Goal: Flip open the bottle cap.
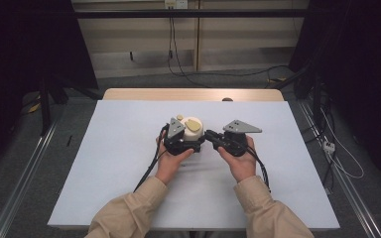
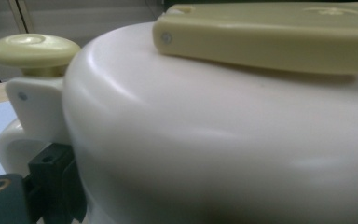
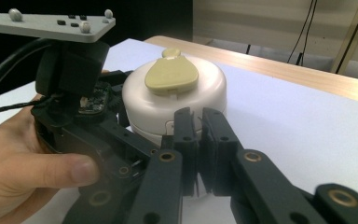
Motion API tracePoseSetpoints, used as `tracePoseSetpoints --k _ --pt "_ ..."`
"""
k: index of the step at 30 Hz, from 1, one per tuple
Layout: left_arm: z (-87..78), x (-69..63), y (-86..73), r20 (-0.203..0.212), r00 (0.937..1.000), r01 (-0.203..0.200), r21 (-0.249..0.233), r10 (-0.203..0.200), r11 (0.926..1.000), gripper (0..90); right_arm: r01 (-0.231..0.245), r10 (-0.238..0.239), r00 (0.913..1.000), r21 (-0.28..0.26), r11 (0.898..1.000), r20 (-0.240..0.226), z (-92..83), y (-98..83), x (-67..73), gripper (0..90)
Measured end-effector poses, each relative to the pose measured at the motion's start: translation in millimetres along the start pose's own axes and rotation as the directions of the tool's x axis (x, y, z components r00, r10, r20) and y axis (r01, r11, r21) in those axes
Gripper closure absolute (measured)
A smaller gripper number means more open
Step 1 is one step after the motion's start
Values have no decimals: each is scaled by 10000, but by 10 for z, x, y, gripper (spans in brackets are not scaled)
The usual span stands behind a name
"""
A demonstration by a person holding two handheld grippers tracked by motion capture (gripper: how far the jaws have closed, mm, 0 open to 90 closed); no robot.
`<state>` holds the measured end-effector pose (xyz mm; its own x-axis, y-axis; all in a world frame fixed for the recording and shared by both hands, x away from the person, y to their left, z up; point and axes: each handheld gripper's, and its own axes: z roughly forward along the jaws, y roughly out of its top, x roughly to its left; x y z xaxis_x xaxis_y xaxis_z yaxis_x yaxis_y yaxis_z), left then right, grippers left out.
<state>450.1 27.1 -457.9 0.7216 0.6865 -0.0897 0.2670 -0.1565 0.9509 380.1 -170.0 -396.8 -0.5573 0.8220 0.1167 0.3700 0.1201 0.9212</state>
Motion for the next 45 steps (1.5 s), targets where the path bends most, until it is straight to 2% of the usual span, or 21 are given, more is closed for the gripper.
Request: tracePoseSetpoints --k 3,16,26,34,45 --pt "1 -3 -1 -10 10000 24 -23 -24 10000 62 -45 45 10000 138 9999 -8 14 3 -6 866" --pt "0 -1 -1 -23 10000 -16 -9 16 10000 62 464 -448 9985 507 9976 -327 99 48 53 900" --pt "0 -1 -1 -22 10000 -10 -8 10 10000 62 286 -274 9994 563 9980 -214 122 83 33 900" --pt "0 0 -2 -18 10000 -9 -10 9 10000 62 550 -534 9982 671 9962 -263 150 102 65 900" --pt "0 -2 -3 -36 10000 4 -17 -4 10000 61 668 -657 9977 734 9951 -177 157 127 72 900"
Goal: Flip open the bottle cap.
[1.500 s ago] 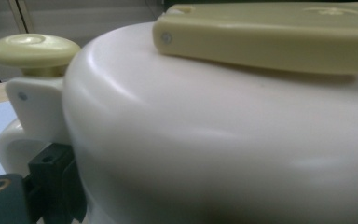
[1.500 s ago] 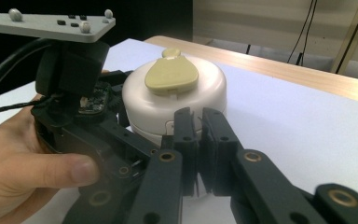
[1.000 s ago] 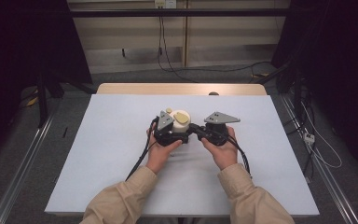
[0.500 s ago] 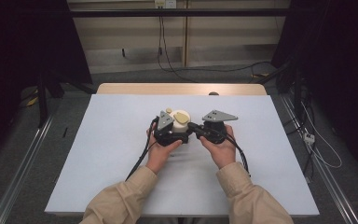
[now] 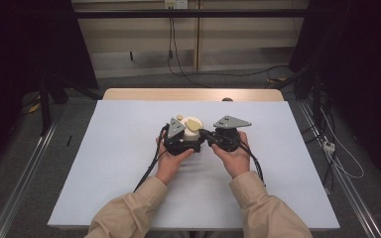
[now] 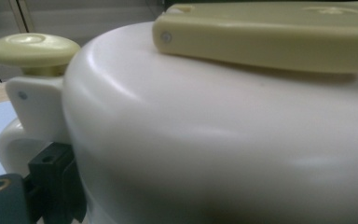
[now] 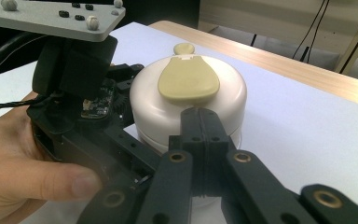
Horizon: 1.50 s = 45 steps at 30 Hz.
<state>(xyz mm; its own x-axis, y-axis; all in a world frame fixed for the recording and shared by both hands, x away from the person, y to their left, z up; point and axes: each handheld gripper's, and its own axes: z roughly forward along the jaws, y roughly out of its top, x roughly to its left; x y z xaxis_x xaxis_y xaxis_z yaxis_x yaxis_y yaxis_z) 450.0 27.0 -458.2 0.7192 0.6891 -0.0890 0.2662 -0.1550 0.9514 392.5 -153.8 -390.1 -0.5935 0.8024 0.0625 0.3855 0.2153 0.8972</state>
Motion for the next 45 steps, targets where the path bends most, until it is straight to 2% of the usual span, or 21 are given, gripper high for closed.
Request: tracePoseSetpoints --k 13,22,29,30,33,42,45 --pt "-2 -3 0 -6 10000 6 6 -6 10000 61 3 -3 10000 -14 10000 -69 0 44 -1 900" --pt "-3 -4 -1 -27 10000 -2 21 2 10000 61 167 -167 9998 48 9998 -84 0 66 -1 900" --pt "-3 -8 -2 -24 10000 34 23 -34 10000 61 -11 9 9999 -126 9999 -145 -1 94 1 900" --pt "-5 1 0 -38 9999 -96 38 96 9999 61 22 -24 9999 -125 9999 -162 1 100 6 900" --pt "-2 -5 -1 -47 10000 -39 19 39 10000 61 247 -247 9996 -36 9997 -116 5 114 41 900" --pt "-3 -2 0 -40 10000 -89 32 90 10000 61 114 -117 9998 -183 9998 -149 3 141 41 900" --pt "-3 -10 -2 -53 10000 23 41 -23 10000 61 114 -116 9999 -179 9998 -109 7 153 46 900"
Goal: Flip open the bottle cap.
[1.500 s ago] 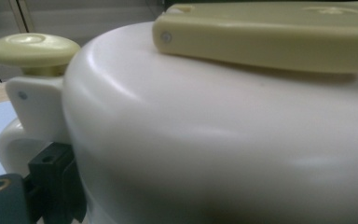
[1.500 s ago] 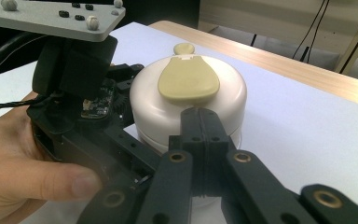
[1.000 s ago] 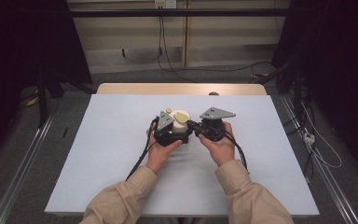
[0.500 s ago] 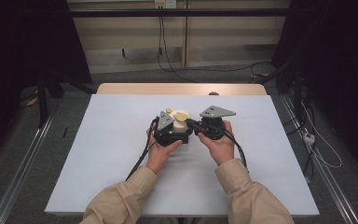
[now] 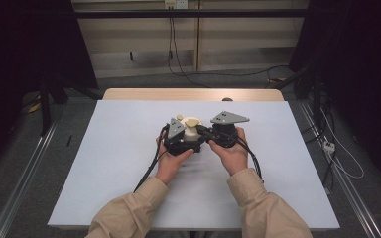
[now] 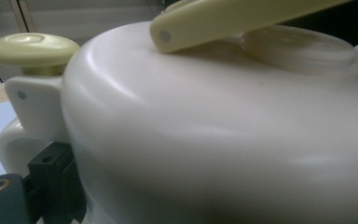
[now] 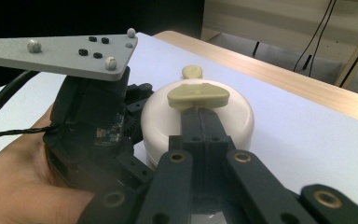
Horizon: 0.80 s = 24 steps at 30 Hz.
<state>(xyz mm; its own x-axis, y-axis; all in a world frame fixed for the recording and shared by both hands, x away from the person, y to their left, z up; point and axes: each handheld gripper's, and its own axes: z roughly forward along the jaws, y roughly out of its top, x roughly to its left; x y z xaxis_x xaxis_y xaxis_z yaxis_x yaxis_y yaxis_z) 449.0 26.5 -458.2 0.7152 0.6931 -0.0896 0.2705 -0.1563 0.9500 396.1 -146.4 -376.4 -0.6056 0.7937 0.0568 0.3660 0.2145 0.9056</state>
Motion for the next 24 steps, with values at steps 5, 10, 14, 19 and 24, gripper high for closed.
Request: tracePoseSetpoints --k 5,10,14,19,24 --pt "-3 11 4 16 9999 -149 10 149 9999 61 54 -54 10000 -15 10000 -9 3 23 3 900" --pt "-1 8 3 22 9999 -101 11 101 9999 61 87 -87 9999 -26 10000 -110 30 66 17 900" --pt "-1 8 2 47 10000 -55 -4 55 10000 61 121 -122 9997 -70 9999 -207 64 98 36 900" --pt "-4 9 5 73 10000 -18 12 18 10000 61 124 -130 9994 -172 9998 -333 76 142 27 900" --pt "-1 11 2 88 10000 -31 -6 31 10000 60 89 -97 9993 -211 9997 -365 83 158 10 900"
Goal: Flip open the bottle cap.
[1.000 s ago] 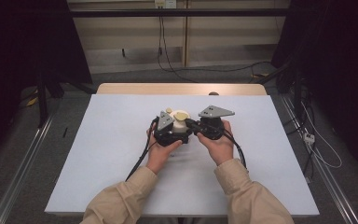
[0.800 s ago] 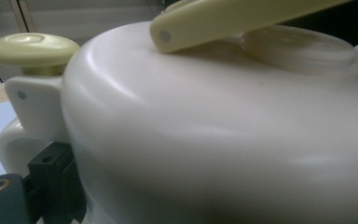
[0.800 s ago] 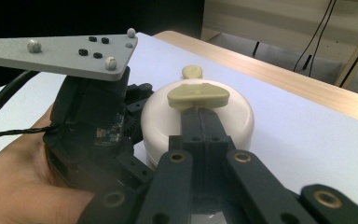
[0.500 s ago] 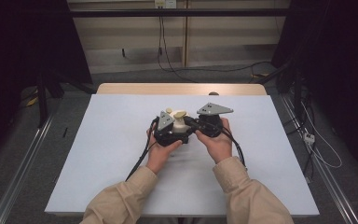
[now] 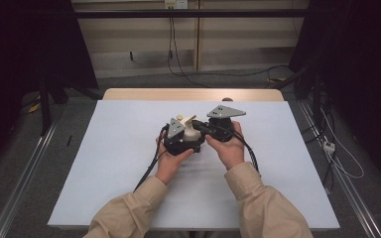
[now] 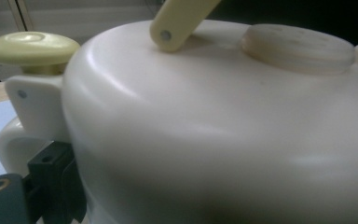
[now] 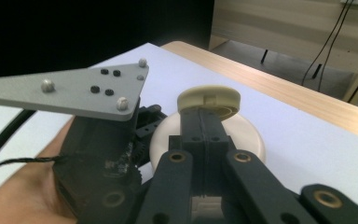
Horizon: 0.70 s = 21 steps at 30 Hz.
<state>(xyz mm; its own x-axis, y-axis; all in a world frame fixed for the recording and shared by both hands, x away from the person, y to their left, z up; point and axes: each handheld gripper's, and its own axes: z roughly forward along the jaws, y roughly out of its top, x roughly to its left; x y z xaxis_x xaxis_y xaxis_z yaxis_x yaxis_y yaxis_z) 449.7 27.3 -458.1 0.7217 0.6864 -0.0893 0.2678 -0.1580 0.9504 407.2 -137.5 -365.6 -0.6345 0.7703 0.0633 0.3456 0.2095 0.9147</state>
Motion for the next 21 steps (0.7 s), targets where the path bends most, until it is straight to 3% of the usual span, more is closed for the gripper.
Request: tracePoseSetpoints --k 11,16,21 --pt "0 0 -1 -28 10000 -66 17 66 10000 60 448 -455 9984 226 9987 334 -10 0 19 900" --pt "0 -1 -1 -28 10000 -65 18 65 10000 60 220 -221 9993 41 9997 305 -3 4 -9 900" --pt "-1 0 -2 -30 10000 -77 17 77 10000 60 282 -283 9991 42 9996 323 11 24 5 900"
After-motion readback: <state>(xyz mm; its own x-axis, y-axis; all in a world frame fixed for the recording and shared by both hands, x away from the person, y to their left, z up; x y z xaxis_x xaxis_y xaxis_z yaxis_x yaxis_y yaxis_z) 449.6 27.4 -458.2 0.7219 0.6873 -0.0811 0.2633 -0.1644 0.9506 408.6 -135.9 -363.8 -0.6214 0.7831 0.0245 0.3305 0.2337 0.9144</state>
